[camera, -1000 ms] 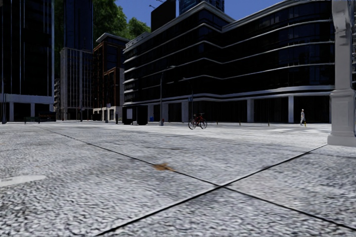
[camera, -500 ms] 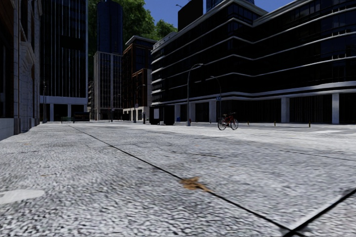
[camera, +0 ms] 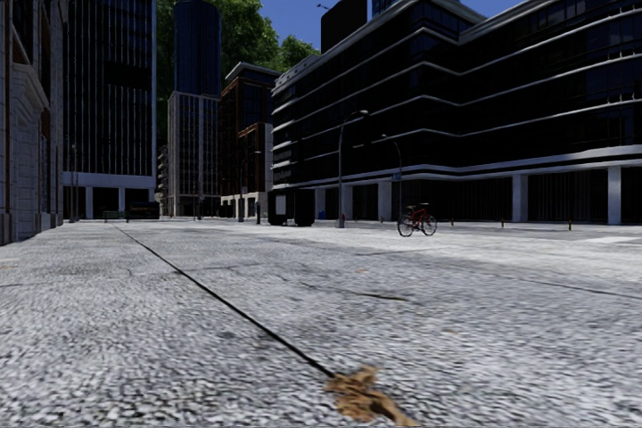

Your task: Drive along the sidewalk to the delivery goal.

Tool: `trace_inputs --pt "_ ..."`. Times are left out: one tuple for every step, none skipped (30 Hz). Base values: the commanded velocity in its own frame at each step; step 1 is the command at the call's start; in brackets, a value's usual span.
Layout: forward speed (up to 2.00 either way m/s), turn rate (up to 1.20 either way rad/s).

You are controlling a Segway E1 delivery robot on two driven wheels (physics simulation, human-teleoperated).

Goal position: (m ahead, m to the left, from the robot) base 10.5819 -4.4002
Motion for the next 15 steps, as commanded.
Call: trace_inputs --pt "1.58 0.00" --pt "1.58 0.00" --pt "1.58 0.00" --pt "1.58 0.00" --pt "1.58 0.00" --pt "1.58 0.00" --pt "1.58 0.00" --pt "1.58 0.00" --pt "1.58 0.26" --pt "1.58 0.26" --pt "1.58 0.52" --pt "1.58 0.72" --pt "1.58 0.87" --pt "1.58 1.03" --pt "1.58 1.03"
